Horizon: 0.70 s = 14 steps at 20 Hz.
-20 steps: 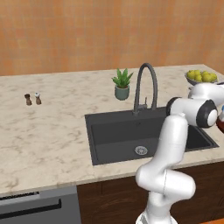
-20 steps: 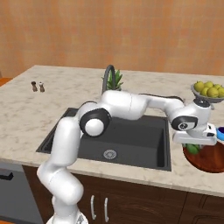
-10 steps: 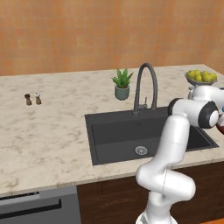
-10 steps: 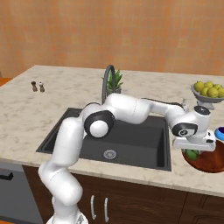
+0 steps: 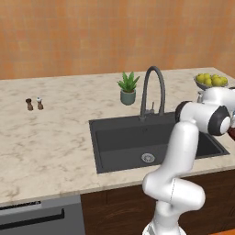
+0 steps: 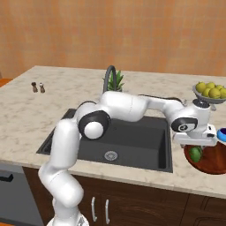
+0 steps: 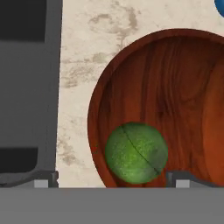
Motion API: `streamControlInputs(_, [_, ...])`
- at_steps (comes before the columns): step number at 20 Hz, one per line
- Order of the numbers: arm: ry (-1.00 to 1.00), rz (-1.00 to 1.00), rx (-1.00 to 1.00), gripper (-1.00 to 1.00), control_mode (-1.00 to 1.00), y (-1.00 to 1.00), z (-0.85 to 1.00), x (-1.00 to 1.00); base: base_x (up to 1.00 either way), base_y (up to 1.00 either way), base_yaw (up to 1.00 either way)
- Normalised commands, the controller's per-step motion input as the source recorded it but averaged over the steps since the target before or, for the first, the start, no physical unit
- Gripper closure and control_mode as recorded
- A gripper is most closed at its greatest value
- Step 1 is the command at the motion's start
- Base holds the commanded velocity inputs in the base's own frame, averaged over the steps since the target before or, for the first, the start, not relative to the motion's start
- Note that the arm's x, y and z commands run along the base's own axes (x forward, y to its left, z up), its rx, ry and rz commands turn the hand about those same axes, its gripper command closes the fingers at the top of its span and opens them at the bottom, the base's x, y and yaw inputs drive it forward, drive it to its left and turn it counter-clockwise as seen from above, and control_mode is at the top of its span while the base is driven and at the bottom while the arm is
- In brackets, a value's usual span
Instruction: Pick the avocado from the sink and place it in the bowl. Then pick the bowl and place it in the microwave. Then close the microwave door and press the start button.
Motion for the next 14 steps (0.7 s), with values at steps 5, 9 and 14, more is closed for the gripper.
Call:
streamControlInputs(5, [0.07, -0.02, -0.24, -1.0, -1.0, 0.67, 0.12, 0.0, 0.0, 0.0, 0.0])
streamControlInputs(9, [0.16, 0.0, -0.05, -1.0, -1.0, 0.13, -0.1, 0.05, 0.0, 0.0, 0.0])
streamControlInputs(14, [0.11, 0.0, 0.02, -1.0, -1.0, -0.16, -0.03, 0.13, 0.0, 0.0, 0.0])
